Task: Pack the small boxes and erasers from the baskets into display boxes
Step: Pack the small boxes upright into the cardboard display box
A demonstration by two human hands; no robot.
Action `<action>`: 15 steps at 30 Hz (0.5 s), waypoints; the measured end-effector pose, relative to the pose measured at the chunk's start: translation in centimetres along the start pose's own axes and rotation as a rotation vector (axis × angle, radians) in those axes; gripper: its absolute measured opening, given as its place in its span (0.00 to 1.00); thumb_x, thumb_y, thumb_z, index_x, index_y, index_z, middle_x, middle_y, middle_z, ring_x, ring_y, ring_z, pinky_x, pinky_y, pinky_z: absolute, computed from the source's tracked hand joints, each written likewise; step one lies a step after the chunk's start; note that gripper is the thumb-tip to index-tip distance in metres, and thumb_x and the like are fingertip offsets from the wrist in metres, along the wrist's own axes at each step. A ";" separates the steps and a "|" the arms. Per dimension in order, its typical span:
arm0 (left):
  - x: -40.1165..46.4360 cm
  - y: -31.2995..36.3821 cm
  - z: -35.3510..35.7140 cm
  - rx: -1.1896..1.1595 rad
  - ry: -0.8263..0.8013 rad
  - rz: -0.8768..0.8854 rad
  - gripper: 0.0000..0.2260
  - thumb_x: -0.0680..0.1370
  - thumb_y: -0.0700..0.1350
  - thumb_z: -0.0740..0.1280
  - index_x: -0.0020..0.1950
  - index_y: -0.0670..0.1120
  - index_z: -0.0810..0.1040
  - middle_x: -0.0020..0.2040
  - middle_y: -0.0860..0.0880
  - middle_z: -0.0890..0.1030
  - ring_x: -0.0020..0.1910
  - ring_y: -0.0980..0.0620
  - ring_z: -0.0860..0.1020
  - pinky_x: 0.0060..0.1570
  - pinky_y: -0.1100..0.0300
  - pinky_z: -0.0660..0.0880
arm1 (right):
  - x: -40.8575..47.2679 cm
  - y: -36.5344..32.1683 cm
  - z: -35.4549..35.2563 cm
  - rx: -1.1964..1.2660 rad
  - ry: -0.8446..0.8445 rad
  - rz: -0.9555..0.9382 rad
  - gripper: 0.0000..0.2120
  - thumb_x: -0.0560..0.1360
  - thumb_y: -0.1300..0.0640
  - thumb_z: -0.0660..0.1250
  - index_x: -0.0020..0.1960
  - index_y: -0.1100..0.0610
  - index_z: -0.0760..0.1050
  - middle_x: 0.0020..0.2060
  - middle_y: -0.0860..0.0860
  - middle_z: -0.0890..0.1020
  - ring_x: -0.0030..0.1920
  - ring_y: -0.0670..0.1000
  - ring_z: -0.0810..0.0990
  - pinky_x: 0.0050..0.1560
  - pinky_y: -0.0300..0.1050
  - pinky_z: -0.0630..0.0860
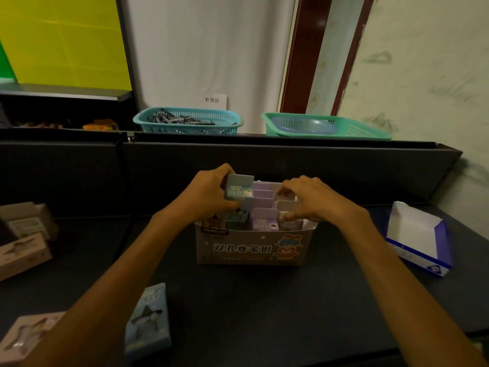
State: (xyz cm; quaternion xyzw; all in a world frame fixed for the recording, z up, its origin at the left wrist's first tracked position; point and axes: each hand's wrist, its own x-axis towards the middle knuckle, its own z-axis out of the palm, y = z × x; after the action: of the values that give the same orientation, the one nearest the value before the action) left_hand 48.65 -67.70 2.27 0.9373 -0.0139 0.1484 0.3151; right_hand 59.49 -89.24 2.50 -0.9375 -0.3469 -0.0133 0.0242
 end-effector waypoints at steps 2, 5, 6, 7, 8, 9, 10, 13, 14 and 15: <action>0.1 0.1 0.1 0.041 -0.006 0.007 0.21 0.70 0.45 0.74 0.58 0.49 0.70 0.55 0.50 0.78 0.45 0.58 0.76 0.36 0.69 0.74 | 0.0 -0.1 -0.1 0.065 0.010 -0.005 0.29 0.68 0.44 0.73 0.65 0.45 0.67 0.61 0.48 0.73 0.61 0.52 0.70 0.61 0.52 0.71; 0.3 -0.1 0.3 0.083 -0.035 0.001 0.22 0.69 0.44 0.75 0.58 0.49 0.70 0.55 0.50 0.78 0.44 0.58 0.76 0.37 0.68 0.75 | 0.0 -0.4 -0.1 0.121 0.041 -0.016 0.27 0.70 0.45 0.71 0.66 0.45 0.67 0.62 0.49 0.73 0.61 0.52 0.71 0.60 0.52 0.72; 0.3 -0.2 0.5 0.090 -0.047 -0.012 0.22 0.69 0.44 0.75 0.58 0.49 0.70 0.55 0.49 0.78 0.44 0.58 0.76 0.38 0.67 0.76 | -0.1 -0.5 0.0 0.127 0.044 -0.016 0.26 0.71 0.45 0.71 0.67 0.45 0.67 0.62 0.49 0.72 0.61 0.52 0.70 0.60 0.51 0.72; 0.4 -0.3 0.6 0.098 -0.059 -0.025 0.22 0.69 0.44 0.75 0.58 0.49 0.70 0.55 0.49 0.77 0.45 0.57 0.76 0.40 0.66 0.77 | -0.2 -0.5 0.1 0.134 0.045 -0.017 0.26 0.72 0.45 0.70 0.67 0.45 0.67 0.63 0.49 0.72 0.62 0.52 0.70 0.60 0.51 0.72; 0.5 -0.3 0.8 0.110 -0.072 -0.036 0.23 0.69 0.44 0.75 0.59 0.49 0.70 0.56 0.49 0.77 0.46 0.56 0.76 0.42 0.64 0.78 | -0.3 -0.4 0.1 0.140 0.047 -0.022 0.26 0.72 0.45 0.69 0.68 0.45 0.67 0.63 0.49 0.72 0.62 0.52 0.70 0.61 0.51 0.71; 0.6 -0.4 0.9 0.124 -0.083 -0.044 0.23 0.69 0.44 0.75 0.59 0.49 0.70 0.56 0.49 0.77 0.47 0.56 0.76 0.44 0.63 0.78 | -0.4 -0.3 0.2 0.148 0.051 -0.026 0.25 0.73 0.45 0.68 0.68 0.45 0.67 0.64 0.49 0.72 0.63 0.52 0.69 0.61 0.51 0.71; 0.6 -0.4 1.0 0.138 -0.093 -0.053 0.22 0.69 0.44 0.75 0.59 0.49 0.70 0.56 0.49 0.77 0.48 0.56 0.76 0.45 0.62 0.78 | -0.5 -0.2 0.2 0.154 0.060 -0.033 0.25 0.73 0.45 0.68 0.68 0.45 0.67 0.64 0.49 0.72 0.63 0.52 0.69 0.62 0.51 0.70; 0.9 -0.4 1.3 0.173 -0.100 -0.066 0.22 0.69 0.45 0.75 0.58 0.50 0.70 0.56 0.49 0.76 0.48 0.56 0.75 0.43 0.64 0.76 | -0.7 0.0 0.0 0.176 0.082 -0.040 0.23 0.74 0.44 0.66 0.67 0.45 0.67 0.64 0.48 0.72 0.63 0.51 0.69 0.62 0.50 0.69; 1.1 -0.4 1.4 0.185 -0.099 -0.068 0.22 0.69 0.45 0.75 0.57 0.50 0.70 0.56 0.49 0.76 0.48 0.56 0.75 0.42 0.64 0.76 | -0.8 0.1 -0.1 0.184 0.086 -0.036 0.23 0.74 0.43 0.66 0.67 0.45 0.67 0.64 0.48 0.72 0.63 0.51 0.69 0.62 0.51 0.69; 1.2 -0.4 1.5 0.198 -0.097 -0.070 0.22 0.68 0.45 0.75 0.57 0.50 0.69 0.56 0.49 0.76 0.49 0.55 0.75 0.42 0.64 0.75 | -0.8 0.1 -0.1 0.191 0.089 -0.031 0.23 0.73 0.43 0.66 0.67 0.44 0.67 0.64 0.48 0.72 0.63 0.51 0.69 0.62 0.51 0.70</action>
State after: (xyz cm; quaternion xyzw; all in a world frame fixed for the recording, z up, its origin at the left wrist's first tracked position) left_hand 50.21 -68.21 1.26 0.9698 0.0184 0.0922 0.2250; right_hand 58.98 -89.86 2.52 -0.9238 -0.3599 -0.0223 0.1287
